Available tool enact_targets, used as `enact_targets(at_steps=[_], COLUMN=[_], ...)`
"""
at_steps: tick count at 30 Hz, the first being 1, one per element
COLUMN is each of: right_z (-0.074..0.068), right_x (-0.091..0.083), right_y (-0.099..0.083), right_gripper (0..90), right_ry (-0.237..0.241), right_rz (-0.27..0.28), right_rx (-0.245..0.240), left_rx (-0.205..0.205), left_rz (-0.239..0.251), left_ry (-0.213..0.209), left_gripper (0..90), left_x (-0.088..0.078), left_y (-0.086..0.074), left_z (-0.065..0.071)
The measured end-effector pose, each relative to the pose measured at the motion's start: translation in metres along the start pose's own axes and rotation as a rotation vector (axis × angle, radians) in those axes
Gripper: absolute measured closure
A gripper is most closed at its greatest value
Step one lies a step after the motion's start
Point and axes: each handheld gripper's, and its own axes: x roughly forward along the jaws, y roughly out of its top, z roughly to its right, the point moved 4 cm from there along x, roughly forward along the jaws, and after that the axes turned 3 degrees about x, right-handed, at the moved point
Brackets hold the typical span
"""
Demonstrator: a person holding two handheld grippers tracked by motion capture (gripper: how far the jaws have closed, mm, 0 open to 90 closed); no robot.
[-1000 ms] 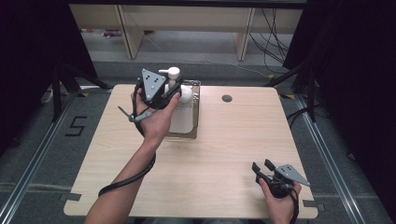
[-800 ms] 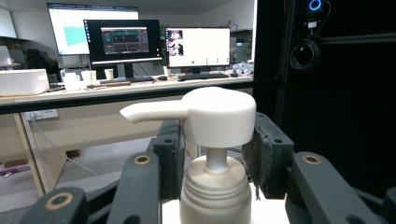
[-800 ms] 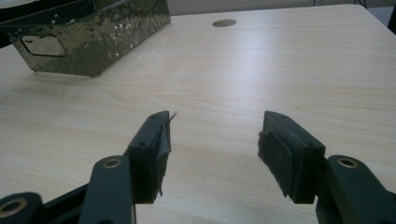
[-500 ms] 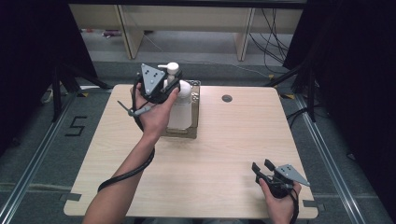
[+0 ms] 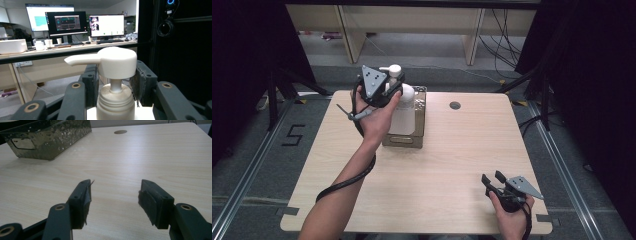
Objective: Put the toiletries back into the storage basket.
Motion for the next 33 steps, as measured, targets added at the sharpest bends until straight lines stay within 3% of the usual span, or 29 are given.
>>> enact_targets(at_steps=[22, 29, 32, 33], right_z=[-0.001, -0.001, -0.001, -0.001], right_x=[0.000, 0.000, 0.000, 0.000], right_y=[-0.001, -0.001, -0.001, -0.001], right_gripper=[43.2, 43.3, 43.2, 43.2], right_ry=[-0.005, -0.001, 0.002, 0.000], right_rz=[-0.016, -0.016, -0.012, -0.017], right_rx=[0.004, 0.001, 0.000, -0.003], left_rx=[0.016, 0.000, 0.015, 0.000], left_rz=[-0.012, -0.022, -0.019, -0.027], left_ry=[0.016, 0.022, 0.023, 0.025], left_gripper=[59.5, 59.5, 59.5, 59.5], left_x=[0.010, 0.013, 0.014, 0.014], left_y=[-0.005, -0.009, -0.009, -0.011], left_z=[-0.012, -0.013, -0.015, -0.015])
